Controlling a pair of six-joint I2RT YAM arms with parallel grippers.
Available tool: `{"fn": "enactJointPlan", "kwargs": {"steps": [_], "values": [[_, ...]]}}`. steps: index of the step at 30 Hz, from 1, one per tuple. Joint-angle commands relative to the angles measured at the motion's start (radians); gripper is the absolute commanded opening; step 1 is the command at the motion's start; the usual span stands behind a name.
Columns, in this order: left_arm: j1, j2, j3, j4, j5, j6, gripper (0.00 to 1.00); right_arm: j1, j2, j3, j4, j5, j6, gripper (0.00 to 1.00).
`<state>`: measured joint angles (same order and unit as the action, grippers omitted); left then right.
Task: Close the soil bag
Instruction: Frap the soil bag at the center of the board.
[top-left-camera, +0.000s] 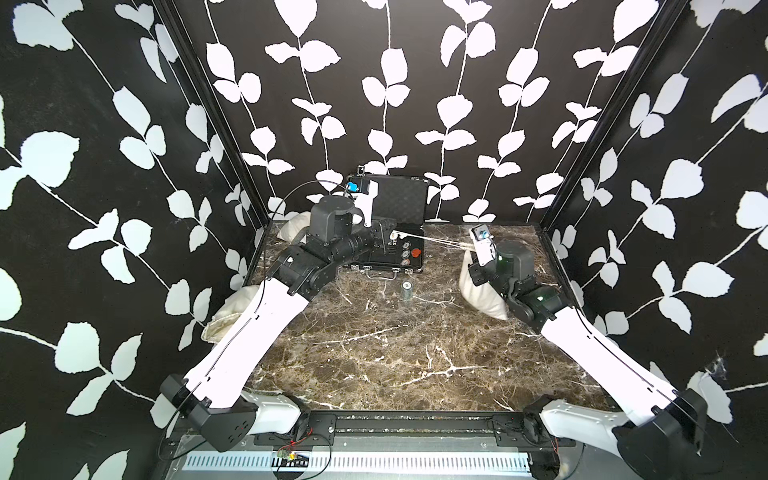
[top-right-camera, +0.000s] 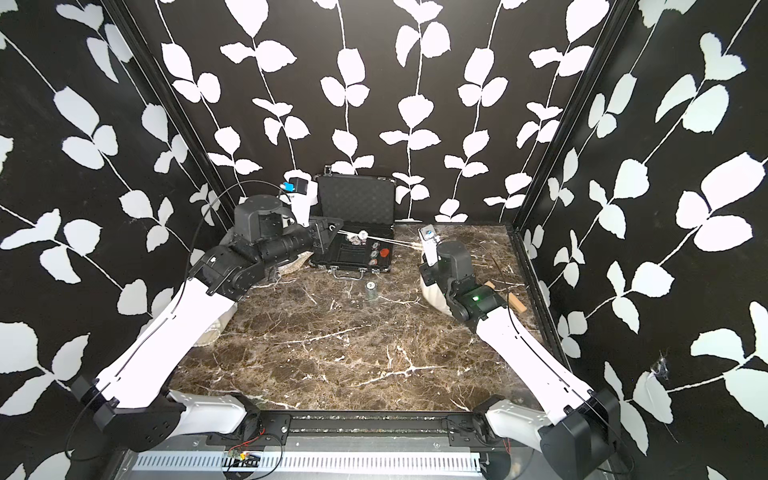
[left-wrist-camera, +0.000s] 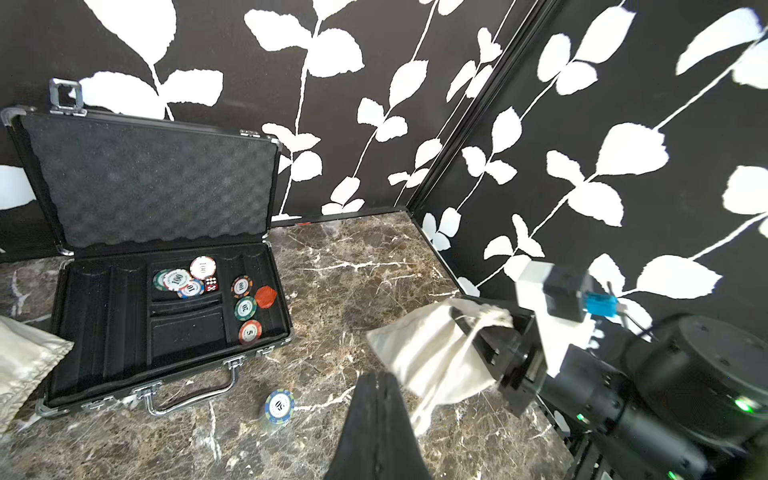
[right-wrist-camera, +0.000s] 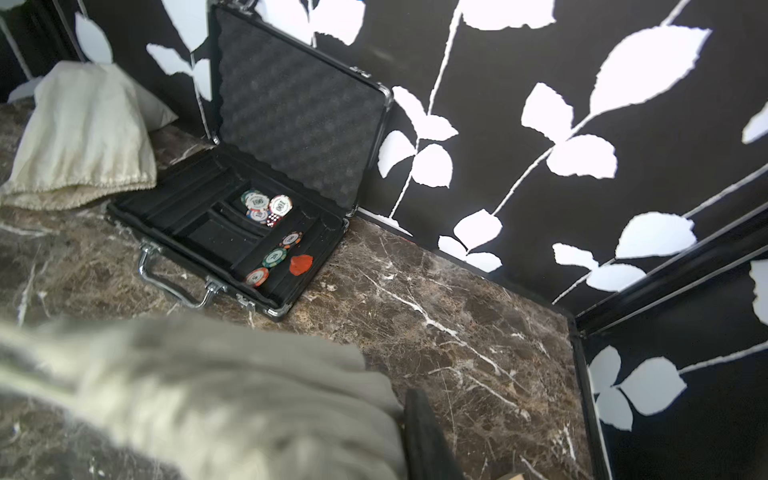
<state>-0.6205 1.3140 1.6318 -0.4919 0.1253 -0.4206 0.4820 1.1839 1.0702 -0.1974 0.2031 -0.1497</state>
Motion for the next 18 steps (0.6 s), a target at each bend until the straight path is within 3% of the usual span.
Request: {"fn": "enactJointPlan", "kwargs": {"steps": [1,6,10,18], "values": [[0.048,-0.105,-0.002,0.04,-0.064,0.023,0.0,-0.072,0.032,-0.002,-0.131,0.042,-0.072,0.25],[0.048,-0.097,-0.129,0.092,0.04,-0.038,0.0,-0.081,0.109,-0.09,-0.037,-0.074,-0.049,0.34],[0.046,-0.057,-0.158,0.124,0.14,-0.085,0.0,-0.052,0.066,-0.168,0.071,-0.171,0.017,0.47],[0.021,0.001,-0.045,0.11,0.212,-0.104,0.0,0.109,-0.063,-0.205,0.193,-0.119,0.019,0.69]]}}
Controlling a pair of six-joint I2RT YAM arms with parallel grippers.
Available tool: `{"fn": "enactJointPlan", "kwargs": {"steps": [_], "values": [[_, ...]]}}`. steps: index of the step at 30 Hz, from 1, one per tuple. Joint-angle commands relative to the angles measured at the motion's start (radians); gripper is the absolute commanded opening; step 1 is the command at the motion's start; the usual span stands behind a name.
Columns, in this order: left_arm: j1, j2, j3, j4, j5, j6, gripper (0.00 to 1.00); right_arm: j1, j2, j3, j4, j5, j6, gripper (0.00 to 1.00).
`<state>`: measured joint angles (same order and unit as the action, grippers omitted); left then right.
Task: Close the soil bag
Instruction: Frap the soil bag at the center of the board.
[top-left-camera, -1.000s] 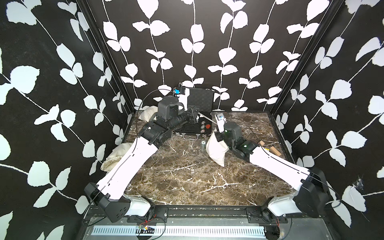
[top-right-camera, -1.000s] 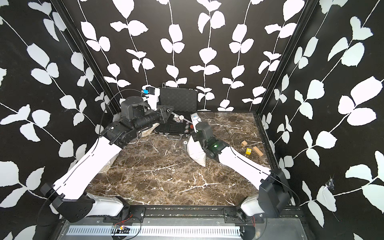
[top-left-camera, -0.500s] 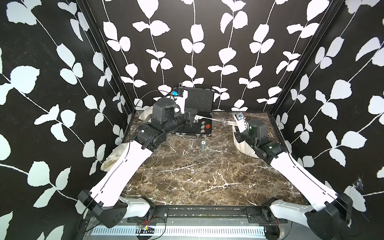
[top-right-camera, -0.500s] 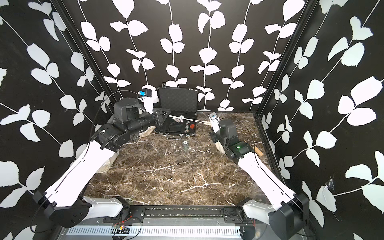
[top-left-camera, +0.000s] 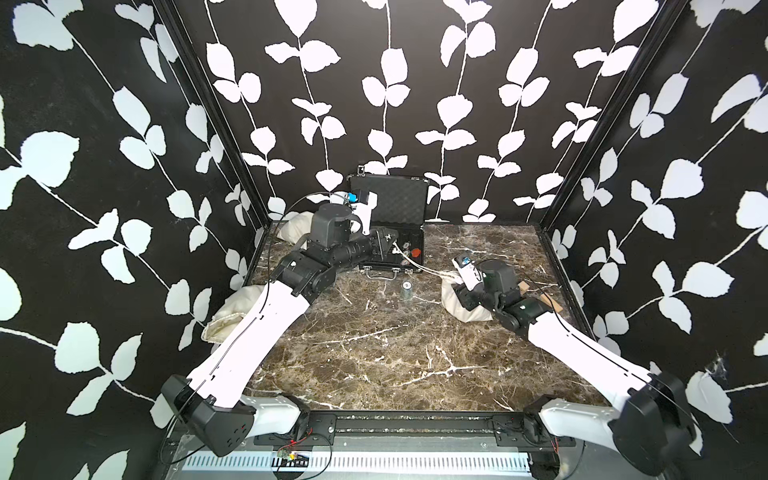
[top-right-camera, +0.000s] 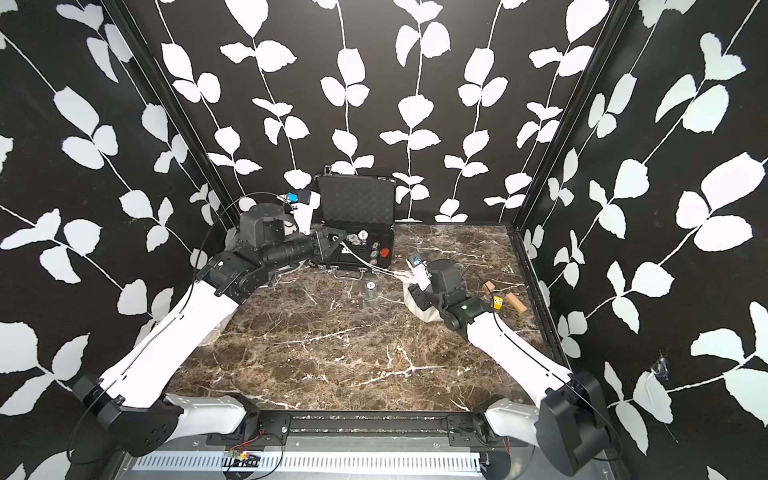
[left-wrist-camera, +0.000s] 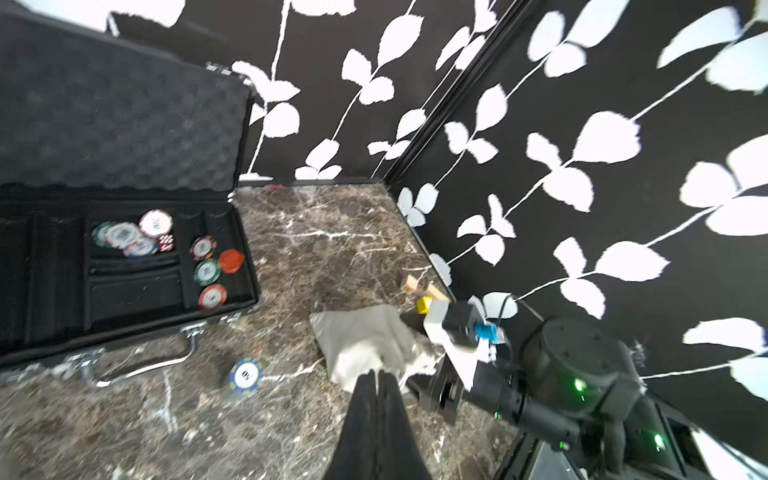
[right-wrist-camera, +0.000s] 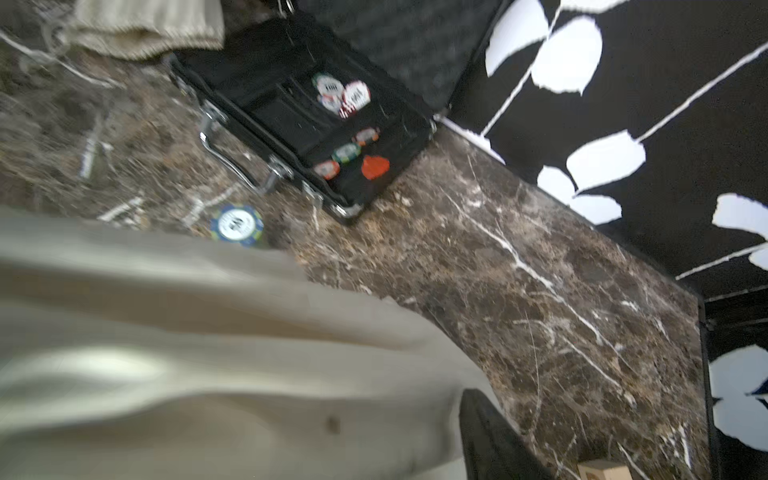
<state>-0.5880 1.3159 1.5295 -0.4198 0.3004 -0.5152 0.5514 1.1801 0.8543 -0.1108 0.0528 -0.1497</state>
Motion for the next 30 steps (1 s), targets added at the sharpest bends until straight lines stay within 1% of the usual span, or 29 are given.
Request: {"fn": "enactJointPlan", "kwargs": {"steps": [1,4,10,13,15,16,17,19,20,22,24,25,27,28,30], "values": [[-0.02,0.004,0.071,0.037,0.037,-0.009,0.0,0.06,-0.071,0.016,0.116,0.037,0.023,0.7],[-0.039,0.023,0.108,0.034,0.045,-0.011,0.0,0.12,-0.08,0.044,0.138,0.053,0.019,0.73],[-0.084,0.051,0.176,0.036,0.042,-0.009,0.0,0.209,-0.042,0.113,0.169,0.061,-0.002,0.79],[-0.105,0.062,0.207,0.026,0.034,0.007,0.0,0.223,-0.014,0.161,0.158,0.052,-0.001,0.79],[-0.107,0.067,0.215,0.022,0.028,0.008,0.0,0.233,0.002,0.189,0.15,0.067,-0.005,0.77],[-0.106,0.068,0.215,0.024,0.028,0.007,0.0,0.235,0.014,0.202,0.147,0.085,-0.002,0.74],[-0.106,0.068,0.216,0.025,0.027,0.006,0.0,0.237,0.022,0.212,0.142,0.11,0.001,0.69],[-0.107,0.066,0.213,0.027,0.02,0.005,0.0,0.237,0.039,0.23,0.128,0.173,0.004,0.56],[-0.107,0.064,0.212,0.027,0.017,0.004,0.0,0.237,0.045,0.234,0.123,0.209,0.006,0.48],[-0.107,0.056,0.214,0.02,0.006,0.013,0.0,0.237,0.049,0.231,0.111,0.307,0.003,0.33],[-0.107,0.043,0.222,-0.003,-0.018,0.042,0.0,0.236,0.052,0.211,0.091,0.451,-0.017,0.21],[-0.107,0.031,0.226,-0.018,-0.045,0.059,0.0,0.233,0.053,0.201,0.067,0.517,-0.026,0.18],[-0.107,0.003,0.228,-0.049,-0.106,0.084,0.0,0.213,0.05,0.169,0.028,0.626,-0.044,0.14],[-0.094,-0.01,0.227,-0.061,-0.127,0.086,0.0,0.193,0.047,0.147,0.005,0.666,-0.047,0.13],[-0.031,-0.044,0.21,-0.069,-0.138,0.069,0.0,0.139,0.024,0.092,-0.048,0.733,-0.043,0.13]]}}
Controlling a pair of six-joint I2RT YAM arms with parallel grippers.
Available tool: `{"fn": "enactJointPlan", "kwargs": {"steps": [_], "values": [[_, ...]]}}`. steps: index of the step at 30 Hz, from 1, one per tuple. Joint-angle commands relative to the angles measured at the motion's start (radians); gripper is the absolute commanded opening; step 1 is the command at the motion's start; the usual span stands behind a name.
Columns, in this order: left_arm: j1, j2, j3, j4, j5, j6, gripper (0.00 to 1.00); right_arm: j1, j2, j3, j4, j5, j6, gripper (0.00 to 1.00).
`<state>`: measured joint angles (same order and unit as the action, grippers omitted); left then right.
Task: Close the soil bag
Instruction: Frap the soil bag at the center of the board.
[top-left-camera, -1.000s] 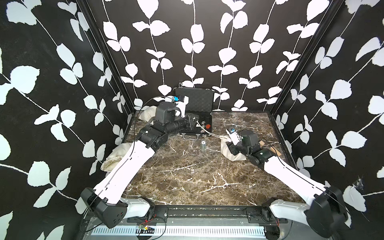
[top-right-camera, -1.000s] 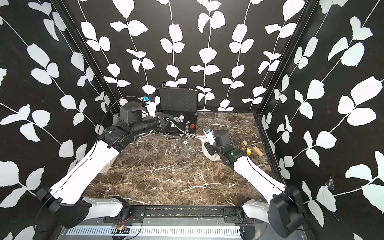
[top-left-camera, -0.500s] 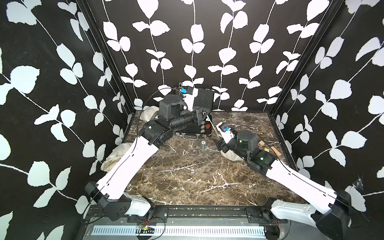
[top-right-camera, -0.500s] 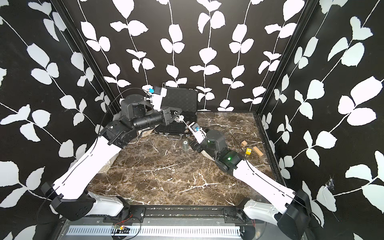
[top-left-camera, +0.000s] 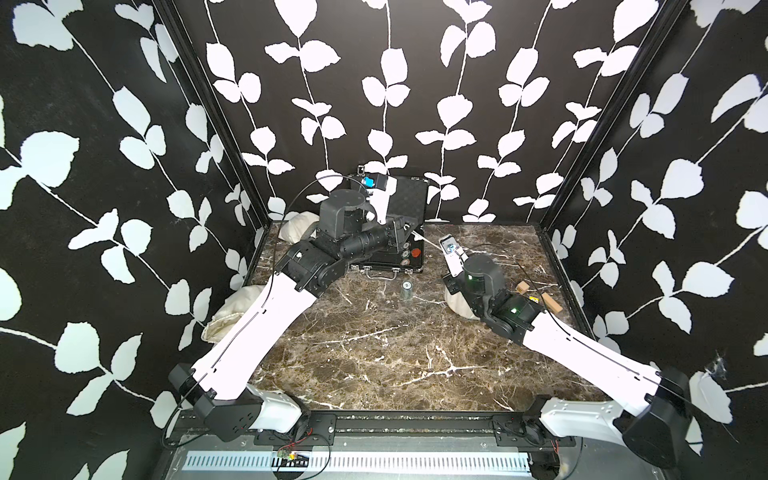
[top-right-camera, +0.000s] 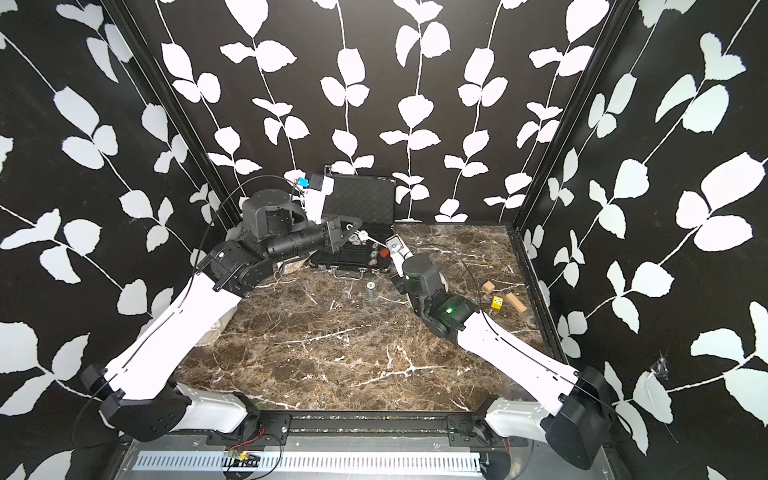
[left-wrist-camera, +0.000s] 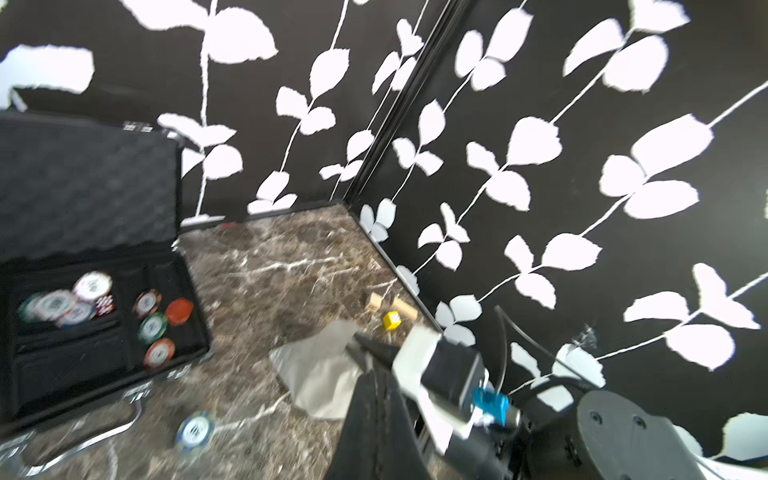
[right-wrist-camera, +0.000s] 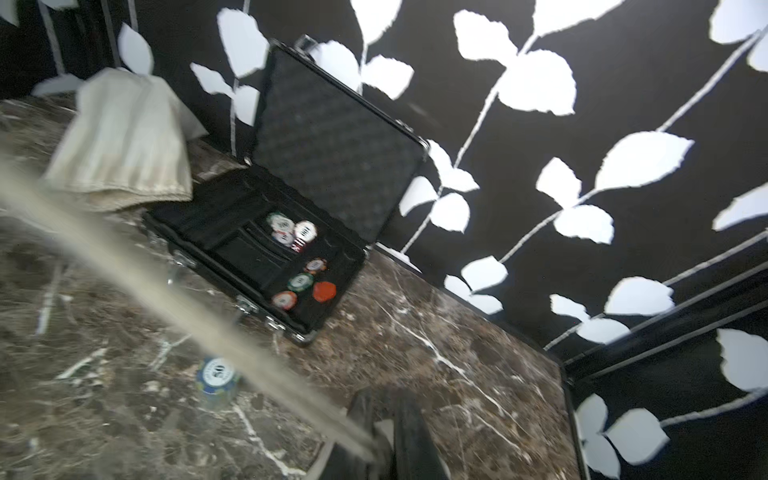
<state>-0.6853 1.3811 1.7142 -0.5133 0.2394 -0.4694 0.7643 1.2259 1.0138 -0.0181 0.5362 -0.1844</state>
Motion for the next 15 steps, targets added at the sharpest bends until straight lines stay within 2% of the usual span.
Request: {"fn": "enactJointPlan", "kwargs": {"steps": [1,5,9,12,15], "values": [[0.087,-0.122,0.017,0.026,-0.078,0.02,0.0,-0.102,-0.04,-0.092,-0.158,0.261,-0.004,0.13],[0.127,-0.155,0.028,-0.016,-0.141,0.059,0.0,-0.213,-0.146,-0.165,-0.186,0.246,-0.025,0.12],[0.147,-0.152,0.06,-0.042,-0.17,0.079,0.0,-0.297,-0.222,-0.127,-0.184,0.189,-0.104,0.05],[0.148,-0.133,0.077,-0.062,-0.174,0.091,0.0,-0.323,-0.221,-0.058,-0.187,0.131,-0.161,0.02],[0.149,-0.139,0.026,-0.056,-0.182,0.089,0.0,-0.345,-0.166,-0.021,-0.221,0.065,-0.171,0.03]]}}
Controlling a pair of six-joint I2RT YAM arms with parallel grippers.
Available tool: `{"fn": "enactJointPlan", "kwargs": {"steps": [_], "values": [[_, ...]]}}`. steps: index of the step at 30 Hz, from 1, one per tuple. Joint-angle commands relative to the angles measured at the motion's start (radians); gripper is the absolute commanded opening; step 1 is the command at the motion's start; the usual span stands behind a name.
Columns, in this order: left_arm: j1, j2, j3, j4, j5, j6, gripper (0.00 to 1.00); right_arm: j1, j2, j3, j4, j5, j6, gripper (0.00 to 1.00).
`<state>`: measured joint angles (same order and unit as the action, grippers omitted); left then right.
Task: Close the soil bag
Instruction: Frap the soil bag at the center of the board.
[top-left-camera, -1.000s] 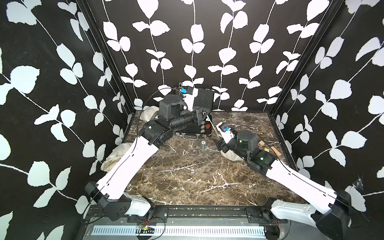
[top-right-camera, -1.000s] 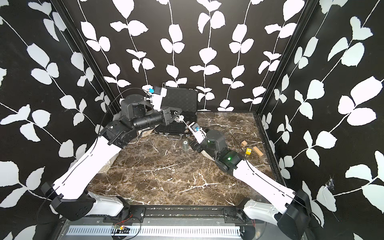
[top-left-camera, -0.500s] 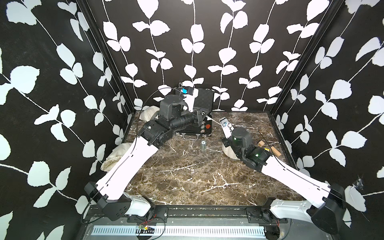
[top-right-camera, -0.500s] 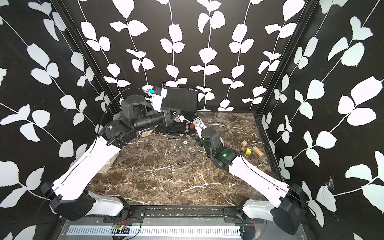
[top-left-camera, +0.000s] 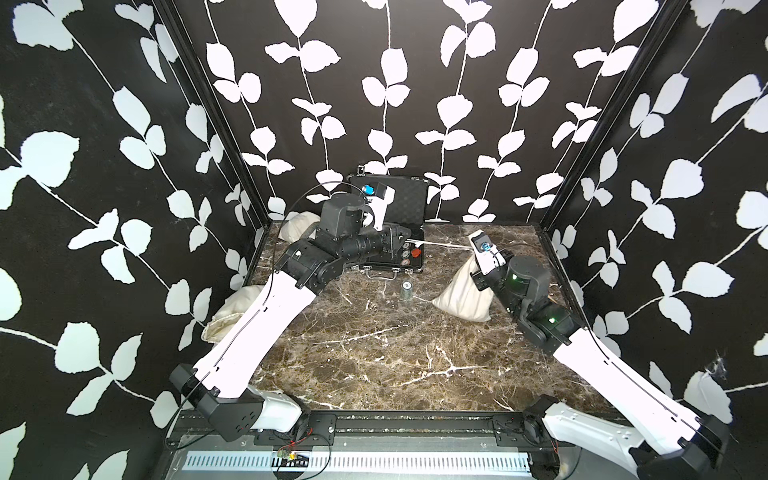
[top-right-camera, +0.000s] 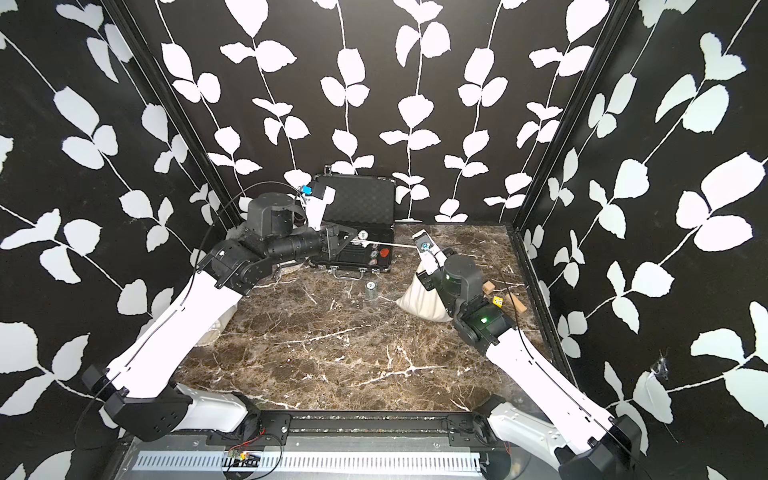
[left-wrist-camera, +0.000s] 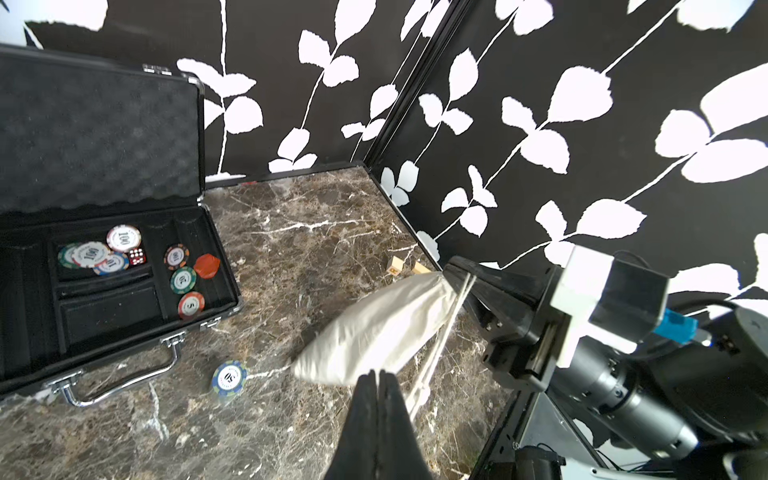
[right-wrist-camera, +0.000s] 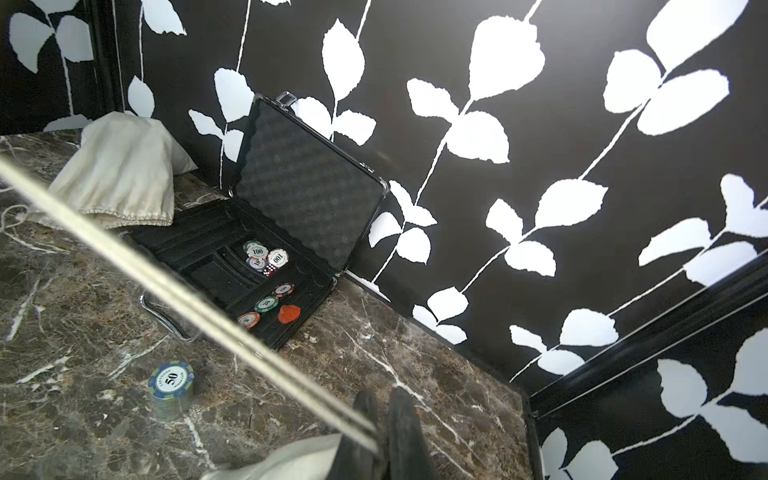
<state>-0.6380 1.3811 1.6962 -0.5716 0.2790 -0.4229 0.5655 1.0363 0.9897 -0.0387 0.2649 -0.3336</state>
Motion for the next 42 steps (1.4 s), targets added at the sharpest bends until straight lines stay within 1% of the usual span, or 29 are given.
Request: {"fn": "enactJointPlan", "kwargs": {"steps": [1,4,6,8,10,13,15,18,21,23,25,29,31,33,36,39,42], "values": [[0.103,-0.148,0.016,0.007,-0.227,0.04,0.0,-0.156,0.043,-0.007,-0.193,0.315,-0.021,0.03],[0.134,-0.192,-0.083,0.036,-0.248,0.015,0.0,-0.214,0.115,-0.095,-0.106,0.233,-0.011,0.06],[0.184,-0.225,-0.143,0.051,-0.23,-0.013,0.0,-0.259,0.171,-0.123,-0.084,0.196,0.016,0.06],[0.234,-0.245,-0.179,0.045,-0.209,-0.03,0.0,-0.282,0.224,-0.132,-0.075,0.183,0.023,0.06],[0.258,-0.257,-0.198,0.041,-0.199,-0.034,0.0,-0.287,0.243,-0.129,-0.065,0.161,0.024,0.06],[0.268,-0.252,-0.185,0.038,-0.176,-0.033,0.0,-0.288,0.214,-0.084,-0.071,0.119,0.014,0.06],[0.27,-0.24,-0.147,0.028,-0.161,-0.027,0.0,-0.288,0.184,-0.017,-0.099,0.121,-0.02,0.07],[0.27,-0.215,-0.07,0.022,-0.139,-0.023,0.0,-0.288,0.149,0.137,-0.163,0.158,-0.089,0.06],[0.27,-0.2,-0.036,0.037,-0.111,-0.033,0.0,-0.288,0.138,0.211,-0.171,0.171,-0.138,0.06],[0.27,-0.195,-0.051,0.047,-0.098,-0.044,0.0,-0.289,0.162,0.217,-0.172,0.178,-0.154,0.06],[0.27,-0.197,-0.1,0.06,-0.102,-0.051,0.0,-0.289,0.192,0.194,-0.185,0.186,-0.155,0.08],[0.271,-0.226,-0.224,0.087,-0.125,-0.068,0.0,-0.314,0.235,0.008,-0.083,0.196,-0.137,0.09],[0.275,-0.234,-0.262,0.089,-0.126,-0.073,0.0,-0.346,0.27,-0.052,-0.056,0.179,-0.097,0.1],[0.279,-0.241,-0.293,0.1,-0.129,-0.081,0.0,-0.357,0.312,-0.081,-0.044,0.2,-0.076,0.09],[0.293,-0.246,-0.305,0.105,-0.13,-0.084,0.0,-0.358,0.329,-0.065,-0.054,0.218,-0.058,0.07],[0.298,-0.232,-0.257,0.094,-0.114,-0.072,0.0,-0.361,0.295,-0.012,-0.06,0.199,-0.063,0.07],[0.299,-0.222,-0.194,0.082,-0.096,-0.057,0.0,-0.368,0.288,0.091,-0.101,0.207,-0.086,0.08]]}}
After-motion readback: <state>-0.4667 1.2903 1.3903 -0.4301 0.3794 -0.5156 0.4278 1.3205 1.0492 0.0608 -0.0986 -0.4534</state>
